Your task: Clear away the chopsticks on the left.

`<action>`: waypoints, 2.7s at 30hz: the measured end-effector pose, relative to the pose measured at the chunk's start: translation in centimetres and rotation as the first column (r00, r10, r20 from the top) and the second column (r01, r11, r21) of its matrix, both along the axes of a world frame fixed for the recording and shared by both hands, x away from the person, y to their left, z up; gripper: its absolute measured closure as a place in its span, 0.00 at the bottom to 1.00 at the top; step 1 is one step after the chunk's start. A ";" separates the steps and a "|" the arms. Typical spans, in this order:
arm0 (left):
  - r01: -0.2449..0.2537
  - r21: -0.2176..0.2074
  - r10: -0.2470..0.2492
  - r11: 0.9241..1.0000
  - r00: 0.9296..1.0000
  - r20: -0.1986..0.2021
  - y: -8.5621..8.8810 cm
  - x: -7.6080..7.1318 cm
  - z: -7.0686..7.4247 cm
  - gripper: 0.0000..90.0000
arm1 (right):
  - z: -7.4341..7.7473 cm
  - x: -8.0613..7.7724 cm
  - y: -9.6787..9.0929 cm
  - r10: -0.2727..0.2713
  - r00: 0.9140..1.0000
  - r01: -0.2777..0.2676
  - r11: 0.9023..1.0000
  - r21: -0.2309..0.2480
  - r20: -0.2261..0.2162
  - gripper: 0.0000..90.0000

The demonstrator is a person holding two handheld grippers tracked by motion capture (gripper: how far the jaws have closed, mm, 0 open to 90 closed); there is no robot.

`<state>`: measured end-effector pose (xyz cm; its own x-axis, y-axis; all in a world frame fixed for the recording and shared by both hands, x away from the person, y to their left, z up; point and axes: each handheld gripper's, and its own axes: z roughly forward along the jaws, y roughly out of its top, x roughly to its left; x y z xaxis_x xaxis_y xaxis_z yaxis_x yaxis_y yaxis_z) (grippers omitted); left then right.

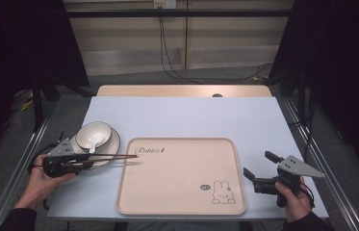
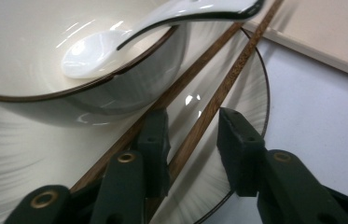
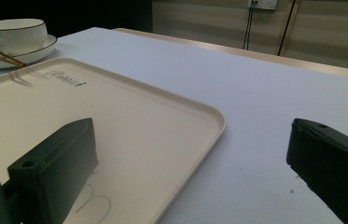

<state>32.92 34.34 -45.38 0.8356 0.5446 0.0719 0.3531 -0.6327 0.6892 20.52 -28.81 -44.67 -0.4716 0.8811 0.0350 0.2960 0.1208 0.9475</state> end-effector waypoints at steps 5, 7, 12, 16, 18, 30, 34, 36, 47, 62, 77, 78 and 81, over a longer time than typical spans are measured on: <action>0.034 0.016 -0.033 0.999 0.999 -0.026 -0.1 0.1 0.1 0.83 | 0.0 0.0 0.0 0.003 1.000 -0.003 1.000 0.000 -0.011 0.02; 0.038 0.010 -0.038 0.999 0.999 -0.030 -0.1 0.1 0.1 0.85 | 0.0 0.0 0.0 0.000 1.000 0.000 1.000 0.001 -0.010 0.02; 0.050 0.004 -0.050 0.999 0.998 -0.049 -0.2 0.1 0.1 0.94 | 0.0 0.0 0.0 -0.004 1.000 0.004 1.000 0.002 -0.009 0.02; 0.058 -0.008 -0.059 0.998 0.996 -0.062 -0.2 0.1 0.4 0.94 | 0.0 0.0 0.0 -0.004 1.000 0.004 1.000 0.001 -0.007 0.02; 0.062 -0.017 -0.063 0.998 0.996 -0.060 -0.2 0.1 0.5 0.94 | 0.0 0.0 0.0 -0.003 1.000 0.003 1.000 0.002 -0.008 0.02; 0.036 -0.084 -0.043 0.996 0.995 -0.089 0.0 -0.9 1.6 0.94 | 0.0 0.0 0.0 -0.005 1.000 0.005 1.000 0.006 -0.002 0.02; 0.016 -0.123 -0.030 0.992 0.994 -0.110 0.0 -1.5 2.1 0.94 | 0.0 0.0 -0.1 -0.005 1.000 0.005 1.000 0.006 -0.003 0.02; 0.012 -0.132 -0.028 0.991 0.993 -0.117 0.0 -1.7 2.2 0.94 | 0.0 0.0 0.0 -0.006 1.000 0.006 1.000 0.006 -0.003 0.02; -0.020 -0.208 -0.014 0.978 0.987 -0.159 -1.1 -3.8 2.7 0.94 | 0.0 0.1 0.0 -0.004 1.000 0.004 1.000 0.005 -0.002 0.02; -0.085 -0.262 0.027 0.961 0.976 -0.216 -4.5 -5.3 2.8 0.94 | 0.0 0.0 0.0 0.000 1.000 0.000 1.000 0.004 0.003 0.02; -0.197 -0.282 0.136 0.939 0.965 -0.224 -8.2 -7.0 3.4 0.94 | 0.0 0.1 0.1 0.006 1.000 -0.006 1.000 0.007 -0.001 0.02; -0.219 -0.275 0.157 0.936 0.961 -0.229 -8.4 -7.1 3.4 0.94 | 0.0 0.1 0.1 0.004 1.000 -0.004 1.000 0.006 0.000 0.02; -0.258 -0.279 0.192 0.925 0.950 -0.245 -8.9 -7.2 3.3 0.94 | 0.0 0.1 0.1 0.007 1.000 -0.007 1.000 0.007 -0.001 0.02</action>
